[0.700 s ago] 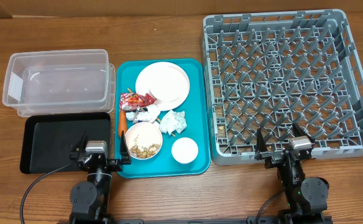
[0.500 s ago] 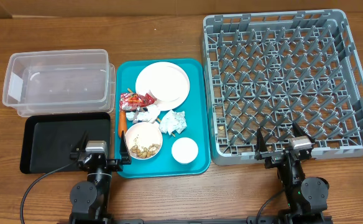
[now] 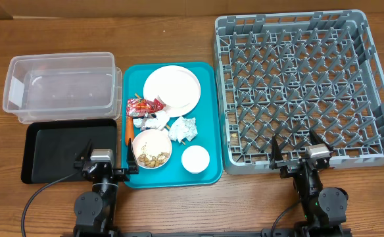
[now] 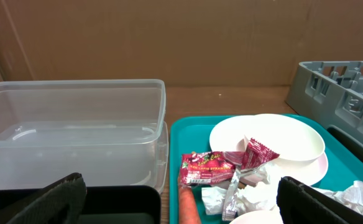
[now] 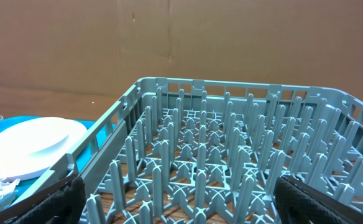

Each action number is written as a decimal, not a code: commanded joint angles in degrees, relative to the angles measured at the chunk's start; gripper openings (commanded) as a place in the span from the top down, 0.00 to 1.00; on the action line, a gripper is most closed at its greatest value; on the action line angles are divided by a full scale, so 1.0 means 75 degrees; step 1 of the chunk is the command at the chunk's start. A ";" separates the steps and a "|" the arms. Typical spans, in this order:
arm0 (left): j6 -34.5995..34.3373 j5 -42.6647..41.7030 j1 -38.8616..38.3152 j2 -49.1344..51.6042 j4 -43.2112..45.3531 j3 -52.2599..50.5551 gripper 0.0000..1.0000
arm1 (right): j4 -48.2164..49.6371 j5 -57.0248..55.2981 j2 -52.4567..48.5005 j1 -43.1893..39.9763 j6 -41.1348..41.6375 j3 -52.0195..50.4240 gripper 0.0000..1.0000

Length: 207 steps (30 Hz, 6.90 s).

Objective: Sort waste into correct bins and load items into the dishwasher

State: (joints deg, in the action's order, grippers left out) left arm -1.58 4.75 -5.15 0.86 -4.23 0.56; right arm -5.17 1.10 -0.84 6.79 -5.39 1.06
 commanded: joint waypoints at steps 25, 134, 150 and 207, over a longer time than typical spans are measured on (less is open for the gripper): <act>-0.0076 -0.0041 0.0032 -0.0064 0.0032 -0.0038 0.00 | 0.0047 -0.0017 0.0076 -0.0020 -0.0032 -0.0082 0.00; -0.0306 -0.4788 0.0032 0.8428 -0.5916 0.8105 0.27 | 0.0047 -0.0020 0.0076 -0.0020 -0.0032 -0.0082 0.00; -0.2113 -0.2556 -0.0082 0.8428 -0.5627 0.8107 0.96 | 0.0047 -0.0020 0.0076 -0.0020 -0.0032 -0.0082 0.00; -0.2856 -0.0892 -0.3477 1.3694 -0.2940 0.8370 0.92 | 0.0047 -0.0020 0.0076 -0.0020 -0.0032 -0.0082 0.00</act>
State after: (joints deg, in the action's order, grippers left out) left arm -22.68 -2.70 -31.16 103.04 -26.96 61.58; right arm -5.15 1.08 -0.84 6.79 -5.41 1.06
